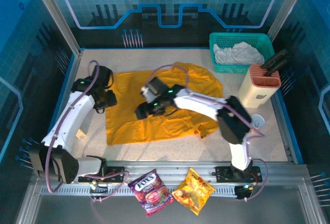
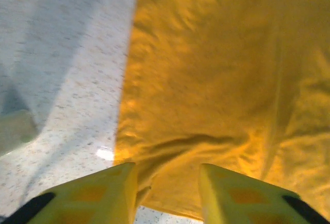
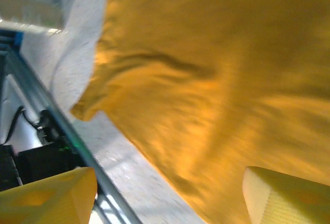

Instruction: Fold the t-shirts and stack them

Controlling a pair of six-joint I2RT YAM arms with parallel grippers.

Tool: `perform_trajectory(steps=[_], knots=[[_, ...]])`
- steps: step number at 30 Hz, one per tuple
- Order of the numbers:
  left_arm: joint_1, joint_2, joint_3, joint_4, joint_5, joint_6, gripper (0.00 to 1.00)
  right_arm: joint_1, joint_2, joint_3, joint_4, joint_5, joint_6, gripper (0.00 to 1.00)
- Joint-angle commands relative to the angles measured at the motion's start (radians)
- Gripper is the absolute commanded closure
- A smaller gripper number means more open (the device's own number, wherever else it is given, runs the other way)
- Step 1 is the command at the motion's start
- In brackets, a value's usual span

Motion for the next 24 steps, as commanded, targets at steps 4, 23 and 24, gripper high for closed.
perform_trajectory(steps=[4, 23, 24], knots=[[-0.049, 0.101, -0.201, 0.190, 0.138, -0.114, 0.74, -0.069, -0.316, -0.287, -0.235, 0.398, 0.006, 0.27], [0.024, 0.442, -0.205, 0.391, 0.034, -0.128, 0.79, -0.532, -0.576, -0.699, -0.206, 0.481, 0.118, 0.34], [0.036, 0.446, -0.200, 0.391, 0.031, -0.122, 0.79, -0.547, -0.565, -0.704, -0.199, 0.481, 0.122, 0.35]])
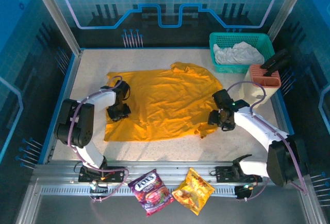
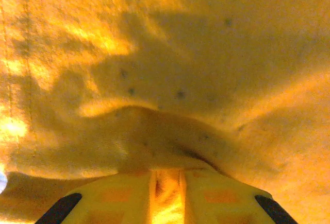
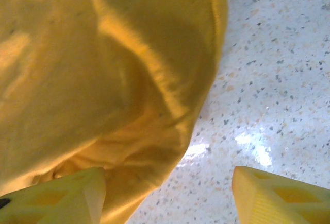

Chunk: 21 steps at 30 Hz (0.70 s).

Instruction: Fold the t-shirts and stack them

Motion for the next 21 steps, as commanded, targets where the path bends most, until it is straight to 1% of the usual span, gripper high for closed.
perform_trajectory(steps=[1, 6, 13, 15, 16, 19, 21], knots=[[0.052, 0.052, 0.014, 0.048, -0.033, 0.018, 0.79, -0.051, 0.042, -0.024, 0.053, -0.015, 0.025, 0.37], [0.111, 0.067, 0.031, 0.046, -0.033, 0.049, 0.79, -0.105, 0.104, -0.060, 0.134, -0.059, 0.045, 0.44], [0.146, 0.032, 0.003, 0.061, -0.018, 0.076, 0.79, -0.111, 0.209, -0.029, 0.204, -0.080, 0.043, 0.62], [0.145, 0.021, -0.004, 0.066, -0.005, 0.078, 0.79, -0.111, 0.228, -0.016, 0.215, -0.088, 0.040, 0.70], [0.145, 0.016, -0.009, 0.069, 0.001, 0.078, 0.79, -0.111, 0.233, -0.010, 0.222, -0.091, 0.036, 0.75], [0.145, 0.001, -0.014, 0.065, 0.003, 0.078, 0.79, -0.111, 0.227, 0.004, 0.218, -0.070, 0.020, 1.00], [0.146, -0.010, -0.010, 0.054, -0.005, 0.083, 0.79, -0.116, 0.210, 0.030, 0.184, -0.033, -0.005, 1.00]])
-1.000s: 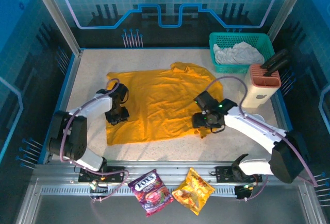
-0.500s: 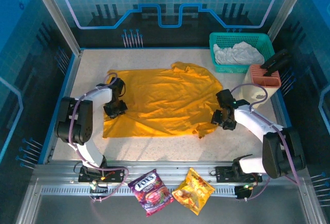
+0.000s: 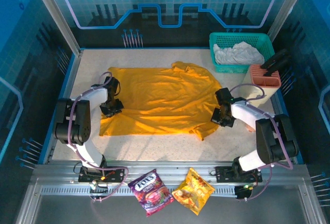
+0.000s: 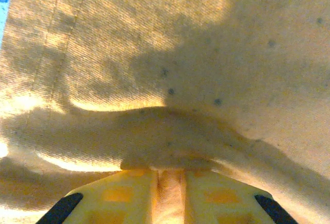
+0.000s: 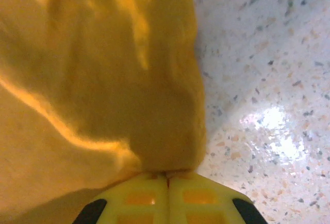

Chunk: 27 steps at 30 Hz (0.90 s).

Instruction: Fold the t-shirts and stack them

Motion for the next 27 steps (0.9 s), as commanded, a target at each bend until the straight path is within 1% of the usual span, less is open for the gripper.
perform_trajectory(steps=[1, 4, 5, 9, 13, 18, 20, 23, 27], knots=[[0.016, -0.025, -0.021, -0.015, -0.019, 0.027, 0.79, -0.014, -0.012, 0.052, -0.013, 0.044, -0.040, 1.00], [0.016, -0.033, -0.010, -0.037, -0.042, 0.037, 0.79, -0.044, -0.049, 0.121, -0.082, 0.093, -0.097, 1.00], [0.016, -0.035, -0.007, -0.041, -0.050, 0.040, 0.79, -0.052, -0.055, 0.169, -0.111, 0.111, -0.118, 1.00], [0.015, -0.030, -0.004, -0.043, -0.050, 0.041, 0.79, -0.058, -0.030, 0.303, -0.202, 0.145, -0.193, 1.00], [0.015, -0.018, -0.004, -0.038, -0.039, 0.042, 0.79, -0.052, 0.049, 0.386, -0.218, 0.068, -0.223, 1.00], [0.013, -0.016, -0.007, -0.036, -0.029, 0.038, 0.79, -0.002, 0.190, 0.465, -0.200, 0.020, -0.213, 1.00], [0.012, -0.016, -0.007, -0.035, -0.027, 0.038, 0.80, 0.025, 0.239, 0.523, -0.200, -0.004, -0.201, 1.00], [0.012, -0.018, -0.007, -0.038, -0.030, 0.038, 0.79, 0.068, 0.282, 0.619, -0.215, 0.023, -0.192, 1.00], [0.010, -0.021, -0.010, -0.036, -0.029, 0.038, 0.79, 0.082, 0.376, 0.774, -0.266, 0.077, -0.210, 1.00]])
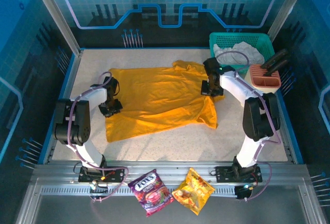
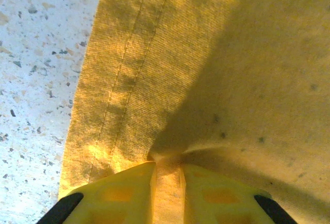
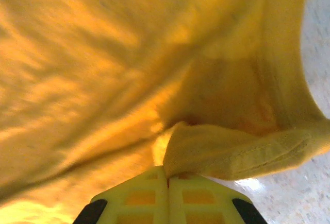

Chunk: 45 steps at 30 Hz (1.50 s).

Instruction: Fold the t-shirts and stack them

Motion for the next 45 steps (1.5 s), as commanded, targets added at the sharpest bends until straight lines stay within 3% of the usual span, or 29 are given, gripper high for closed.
perform_trajectory(steps=[1, 4, 8, 9, 11, 14, 21, 24, 27, 32, 38, 45], knots=[[0.003, -0.014, -0.011, -0.023, 0.002, 0.013, 0.80, 0.006, 0.078, 0.141, -0.055, 0.065, -0.020, 1.00], [0.000, -0.015, -0.018, -0.017, 0.008, 0.012, 0.80, 0.003, 0.183, 0.239, -0.071, 0.113, -0.042, 1.00], [-0.009, -0.015, -0.028, -0.010, 0.014, 0.009, 0.80, -0.009, 0.294, 0.323, -0.061, 0.079, -0.051, 1.00], [-0.010, -0.015, -0.030, -0.010, 0.014, 0.008, 0.80, -0.011, 0.308, 0.339, -0.063, 0.076, -0.050, 0.95], [-0.012, -0.014, -0.033, -0.010, 0.014, 0.008, 0.80, -0.016, 0.326, 0.366, -0.076, 0.073, -0.042, 0.73], [-0.014, -0.016, -0.036, -0.008, 0.015, 0.007, 0.80, -0.020, 0.285, 0.347, -0.072, 0.069, -0.039, 0.49], [-0.022, -0.012, -0.023, -0.011, 0.020, 0.003, 0.80, -0.021, -0.023, 0.045, -0.023, 0.076, -0.025, 0.26], [-0.030, -0.012, -0.014, -0.011, 0.022, -0.002, 0.80, -0.040, -0.170, -0.184, 0.029, 0.025, 0.000, 0.23], [-0.040, -0.004, 0.004, -0.022, 0.021, -0.001, 0.80, -0.095, -0.284, -0.391, 0.119, -0.112, 0.014, 0.21], [-0.051, 0.001, 0.027, -0.037, 0.017, -0.004, 0.80, -0.193, -0.343, -0.591, 0.283, -0.303, 0.016, 0.18], [-0.059, -0.011, 0.016, -0.042, 0.007, -0.009, 0.80, -0.228, -0.296, -0.658, 0.407, -0.371, 0.024, 0.19], [-0.060, -0.013, 0.015, -0.048, 0.000, -0.010, 0.80, -0.230, -0.240, -0.673, 0.471, -0.443, 0.030, 0.35]])
